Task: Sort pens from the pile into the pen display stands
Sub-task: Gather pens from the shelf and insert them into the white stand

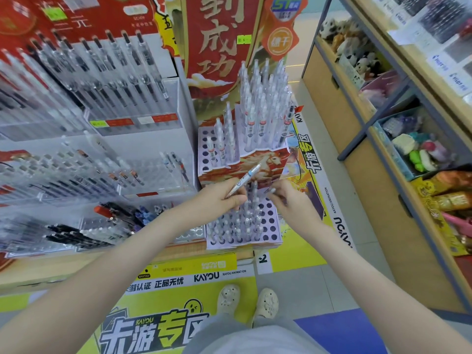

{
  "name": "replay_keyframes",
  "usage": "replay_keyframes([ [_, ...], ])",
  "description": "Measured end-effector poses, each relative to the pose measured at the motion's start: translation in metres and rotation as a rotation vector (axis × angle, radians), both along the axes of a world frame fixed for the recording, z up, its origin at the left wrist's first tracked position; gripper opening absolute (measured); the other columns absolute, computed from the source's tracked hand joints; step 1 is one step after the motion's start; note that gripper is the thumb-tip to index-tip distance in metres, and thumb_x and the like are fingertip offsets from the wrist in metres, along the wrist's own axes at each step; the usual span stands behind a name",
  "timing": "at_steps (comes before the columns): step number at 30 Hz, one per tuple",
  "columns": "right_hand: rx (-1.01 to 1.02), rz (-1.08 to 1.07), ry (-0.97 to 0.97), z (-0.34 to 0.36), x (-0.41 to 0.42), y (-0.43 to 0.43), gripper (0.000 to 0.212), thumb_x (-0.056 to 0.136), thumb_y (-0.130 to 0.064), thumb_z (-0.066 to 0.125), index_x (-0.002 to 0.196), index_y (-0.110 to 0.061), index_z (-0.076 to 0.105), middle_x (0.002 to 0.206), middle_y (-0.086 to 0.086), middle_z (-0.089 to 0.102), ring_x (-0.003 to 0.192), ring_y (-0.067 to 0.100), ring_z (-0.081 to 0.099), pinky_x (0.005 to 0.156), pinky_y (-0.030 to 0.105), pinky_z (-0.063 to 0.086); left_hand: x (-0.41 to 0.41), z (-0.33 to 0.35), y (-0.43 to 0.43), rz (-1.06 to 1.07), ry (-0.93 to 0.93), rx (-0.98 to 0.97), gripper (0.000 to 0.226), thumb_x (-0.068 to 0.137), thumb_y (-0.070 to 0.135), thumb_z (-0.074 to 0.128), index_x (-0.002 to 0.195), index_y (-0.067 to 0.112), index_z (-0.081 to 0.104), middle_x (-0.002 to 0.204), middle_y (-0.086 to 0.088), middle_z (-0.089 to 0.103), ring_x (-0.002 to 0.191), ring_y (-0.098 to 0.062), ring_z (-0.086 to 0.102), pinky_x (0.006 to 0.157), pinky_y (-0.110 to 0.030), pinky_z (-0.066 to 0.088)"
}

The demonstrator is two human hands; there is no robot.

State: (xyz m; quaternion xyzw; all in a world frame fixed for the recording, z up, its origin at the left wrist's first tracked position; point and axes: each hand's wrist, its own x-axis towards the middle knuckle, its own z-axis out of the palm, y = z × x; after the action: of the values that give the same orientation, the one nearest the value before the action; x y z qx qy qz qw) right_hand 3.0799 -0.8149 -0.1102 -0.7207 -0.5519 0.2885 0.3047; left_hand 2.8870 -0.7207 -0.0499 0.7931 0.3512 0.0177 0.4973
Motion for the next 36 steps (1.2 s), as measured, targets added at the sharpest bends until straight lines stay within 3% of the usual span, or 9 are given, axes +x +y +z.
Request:
replay_keyframes([
  [3, -0.06, -0.003, -0.083, -0.003, -0.006, 0.007, 0.019, 0.097, -0.021, 0.051, 0.11, -0.007, 0.052, 0.1, 0.013, 0.069, 0.09, 0.033, 0.062, 0.074, 0.043, 0.049, 0.005, 0.001, 0.0, -0.012, 0.039, 0.036, 0.012, 0.098, 0.026, 0.052, 0.101, 0.015, 0.054, 0.079, 0.007, 0.059, 0.068, -0.008, 0.052, 0.065, -0.024, 0.041],
  [10, -0.088, -0.045, -0.241, -0.007, -0.011, 0.021, 0.022, 0.099, -0.018, 0.046, 0.112, -0.004, 0.057, 0.089, 0.019, 0.067, 0.078, 0.037, 0.06, 0.059, 0.04, 0.043, 0.013, 0.003, -0.005, -0.058, 0.048, 0.049, 0.011, 0.102, 0.029, 0.039, 0.095, 0.022, 0.044, 0.094, -0.015, 0.063, 0.076, -0.027, 0.054, 0.068, -0.036, 0.043],
  [14, -0.17, -0.075, -0.239, -0.014, -0.008, 0.015, 0.023, 0.1, -0.021, 0.045, 0.107, -0.005, 0.059, 0.088, 0.018, 0.066, 0.08, 0.036, 0.061, 0.058, 0.038, 0.04, 0.011, 0.001, -0.005, -0.067, 0.043, 0.103, 0.012, 0.103, 0.028, 0.038, 0.096, 0.019, 0.045, 0.092, -0.013, 0.063, 0.07, -0.017, 0.049, 0.065, -0.032, 0.039],
  [18, -0.043, -0.216, 0.083, -0.001, -0.01, -0.003, 0.018, 0.093, -0.03, 0.059, 0.104, -0.016, 0.057, 0.095, -0.001, 0.065, 0.088, 0.014, 0.06, 0.073, 0.028, 0.047, 0.008, -0.003, -0.004, -0.057, 0.019, 0.154, 0.009, 0.102, 0.026, 0.043, 0.1, 0.021, 0.05, 0.086, 0.0, 0.061, 0.07, -0.018, 0.051, 0.067, -0.032, 0.04],
  [21, 0.09, -0.133, 0.389, 0.024, -0.02, -0.01, 0.023, 0.091, -0.018, 0.061, 0.113, -0.023, 0.061, 0.106, -0.006, 0.066, 0.097, 0.01, 0.06, 0.083, 0.022, 0.048, 0.011, -0.002, -0.005, -0.101, -0.009, 0.163, 0.015, 0.1, 0.026, 0.047, 0.105, 0.016, 0.058, 0.088, 0.0, 0.064, 0.081, -0.02, 0.058, 0.069, -0.028, 0.041],
  [25, 0.229, -0.16, 0.666, 0.047, -0.024, -0.009, 0.014, 0.091, 0.004, 0.053, 0.098, -0.004, 0.062, 0.087, -0.001, 0.068, 0.086, 0.014, 0.064, 0.081, 0.026, 0.051, 0.02, 0.0, -0.006, -0.149, -0.057, 0.188, 0.018, 0.1, 0.03, 0.047, 0.111, 0.021, 0.058, 0.093, 0.004, 0.063, 0.087, -0.015, 0.058, 0.075, -0.028, 0.043],
  [28, 0.365, -0.298, 0.652, 0.057, -0.007, -0.014, 0.012, 0.094, 0.001, 0.049, 0.103, 0.001, 0.058, 0.092, 0.01, 0.066, 0.083, 0.016, 0.064, 0.072, 0.024, 0.051, 0.016, -0.006, -0.002, -0.223, 0.019, 0.397, 0.046, 0.095, 0.045, 0.05, 0.132, 0.019, 0.05, 0.12, -0.002, 0.057, 0.111, -0.017, 0.052, 0.093, -0.03, 0.041],
  [31, 0.366, -0.362, 0.565, 0.055, 0.011, -0.025, 0.015, 0.097, -0.005, 0.048, 0.094, -0.018, 0.056, 0.077, -0.011, 0.064, 0.069, 0.008, 0.059, 0.059, 0.023, 0.047, 0.002, -0.013, -0.001, -0.357, 0.183, 0.579, 0.083, 0.082, 0.072, 0.031, 0.148, 0.021, 0.033, 0.151, -0.002, 0.035, 0.138, -0.019, 0.031, 0.113, -0.033, 0.023],
  [36, 0.154, -0.192, 0.208, 0.017, 0.006, -0.024, 0.005, 0.096, -0.015, 0.052, 0.091, -0.013, 0.053, 0.082, 0.009, 0.06, 0.081, 0.036, 0.057, 0.073, 0.046, 0.047, -0.007, -0.026, -0.002, -0.451, 0.253, 0.668, 0.09, 0.077, 0.074, 0.016, 0.153, 0.026, 0.018, 0.159, -0.003, 0.019, 0.145, -0.023, 0.017, 0.117, -0.037, 0.014],
])
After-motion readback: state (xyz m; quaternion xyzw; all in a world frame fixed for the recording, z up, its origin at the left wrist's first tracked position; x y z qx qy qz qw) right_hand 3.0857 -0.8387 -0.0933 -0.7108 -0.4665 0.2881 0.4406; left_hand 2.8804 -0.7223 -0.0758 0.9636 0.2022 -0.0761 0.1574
